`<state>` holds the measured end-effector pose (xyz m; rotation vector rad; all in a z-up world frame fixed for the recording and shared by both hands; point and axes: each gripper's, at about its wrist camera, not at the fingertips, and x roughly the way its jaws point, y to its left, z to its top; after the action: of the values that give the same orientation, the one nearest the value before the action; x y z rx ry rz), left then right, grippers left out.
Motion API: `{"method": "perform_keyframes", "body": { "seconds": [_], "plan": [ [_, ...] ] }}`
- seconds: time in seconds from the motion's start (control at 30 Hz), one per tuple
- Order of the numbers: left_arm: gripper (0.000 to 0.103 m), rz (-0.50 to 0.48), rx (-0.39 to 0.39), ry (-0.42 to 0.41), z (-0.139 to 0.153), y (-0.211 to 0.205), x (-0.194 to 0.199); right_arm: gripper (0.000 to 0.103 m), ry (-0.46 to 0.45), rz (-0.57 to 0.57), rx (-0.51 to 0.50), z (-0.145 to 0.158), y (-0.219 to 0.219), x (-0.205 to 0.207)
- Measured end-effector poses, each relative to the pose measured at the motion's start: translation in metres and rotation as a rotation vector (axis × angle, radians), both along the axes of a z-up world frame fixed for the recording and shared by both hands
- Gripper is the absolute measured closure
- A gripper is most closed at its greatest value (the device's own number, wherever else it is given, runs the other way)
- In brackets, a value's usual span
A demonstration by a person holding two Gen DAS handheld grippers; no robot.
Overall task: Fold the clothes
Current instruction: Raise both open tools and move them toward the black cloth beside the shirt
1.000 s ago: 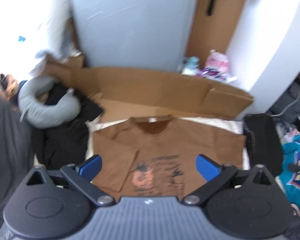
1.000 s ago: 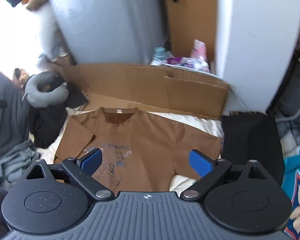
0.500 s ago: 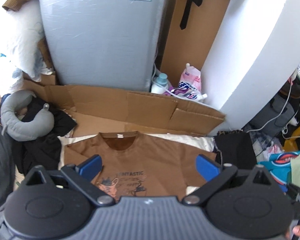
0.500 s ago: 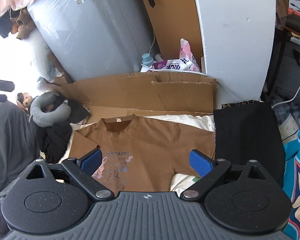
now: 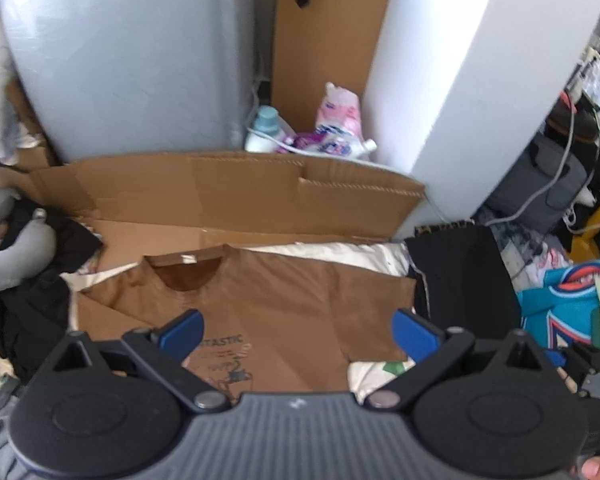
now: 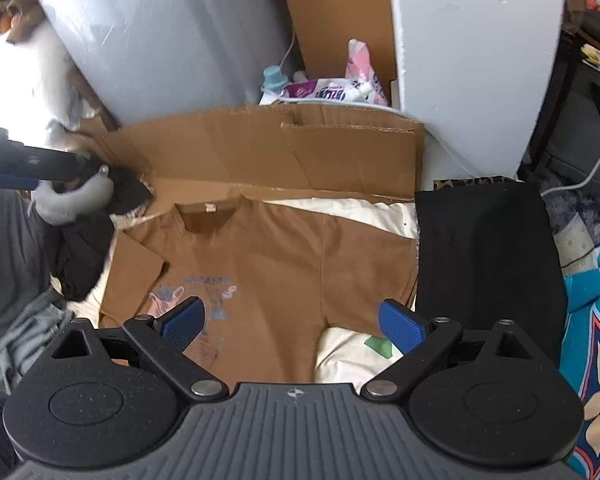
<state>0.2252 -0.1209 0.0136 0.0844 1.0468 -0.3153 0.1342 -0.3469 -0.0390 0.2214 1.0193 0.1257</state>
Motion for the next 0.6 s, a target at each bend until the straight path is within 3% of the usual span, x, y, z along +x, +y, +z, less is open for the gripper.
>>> {"method": "perform_keyframes", "body": {
  "seconds": [0.2,0.6],
  "plan": [
    [0.001,-0.068,-0.004,-0.013,-0.036,-0.025,-0.001,0.006,0.008,0.041,-0.008,-0.011,0.010,0.010],
    [0.001,-0.170,0.009,-0.045,-0.110,-0.063,0.008,0.006,0.100,-0.048,0.000,-0.045,-0.005,0.042]
  ]
}}
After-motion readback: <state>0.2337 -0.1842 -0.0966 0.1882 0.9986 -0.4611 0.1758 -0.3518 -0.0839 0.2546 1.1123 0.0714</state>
